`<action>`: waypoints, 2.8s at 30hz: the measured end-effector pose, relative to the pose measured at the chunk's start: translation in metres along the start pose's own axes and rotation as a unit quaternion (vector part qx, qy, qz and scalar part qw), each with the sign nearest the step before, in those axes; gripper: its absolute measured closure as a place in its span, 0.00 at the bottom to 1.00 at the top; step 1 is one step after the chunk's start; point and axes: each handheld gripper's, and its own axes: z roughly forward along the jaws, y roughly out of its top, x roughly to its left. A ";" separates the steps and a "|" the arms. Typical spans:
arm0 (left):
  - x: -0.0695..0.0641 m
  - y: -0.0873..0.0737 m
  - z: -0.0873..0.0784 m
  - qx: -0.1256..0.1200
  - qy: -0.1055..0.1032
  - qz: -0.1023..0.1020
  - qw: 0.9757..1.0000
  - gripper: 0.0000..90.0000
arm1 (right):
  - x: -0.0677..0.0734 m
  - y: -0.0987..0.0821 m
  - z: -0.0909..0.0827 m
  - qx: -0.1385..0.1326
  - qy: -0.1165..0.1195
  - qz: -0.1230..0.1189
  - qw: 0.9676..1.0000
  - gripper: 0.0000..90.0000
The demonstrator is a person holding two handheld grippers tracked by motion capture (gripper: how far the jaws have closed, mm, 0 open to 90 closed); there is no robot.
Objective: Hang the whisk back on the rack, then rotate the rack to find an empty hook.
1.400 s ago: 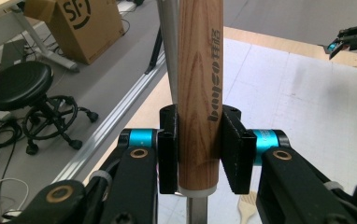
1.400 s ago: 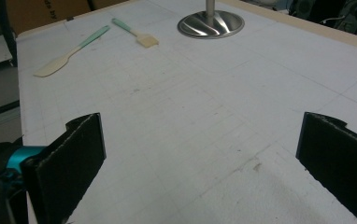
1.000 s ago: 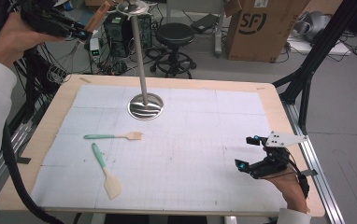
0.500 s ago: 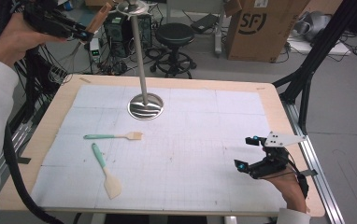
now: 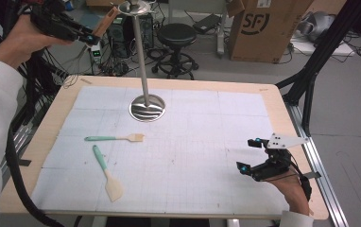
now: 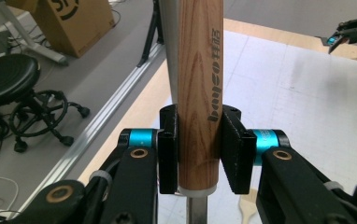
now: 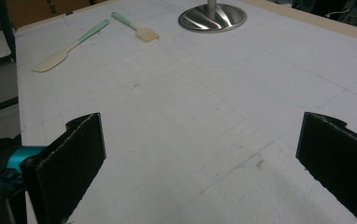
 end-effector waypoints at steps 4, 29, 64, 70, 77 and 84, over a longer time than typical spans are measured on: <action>-0.003 0.001 0.008 0.006 -0.006 0.004 1.000 0.78 | 0.000 0.000 0.000 -0.001 0.001 0.000 1.000 0.00; -0.009 0.008 0.051 0.036 -0.002 -0.011 0.999 0.79 | 0.000 0.000 -0.004 -0.013 0.003 0.000 1.000 0.00; -0.061 0.019 0.004 0.037 0.010 0.001 0.999 0.02 | 0.001 0.000 -0.010 -0.020 0.001 0.000 1.000 0.00; -0.068 0.018 -0.008 0.035 0.022 0.013 0.999 0.02 | -0.001 -0.001 -0.011 -0.020 0.001 0.004 1.000 0.00; -0.078 0.012 -0.017 0.015 0.036 0.022 0.999 0.04 | 0.000 0.000 -0.013 -0.025 0.000 -0.001 1.000 0.00; -0.090 0.027 -0.027 -0.008 0.028 0.042 0.999 0.27 | 0.000 0.001 -0.013 -0.026 0.001 -0.001 1.000 0.00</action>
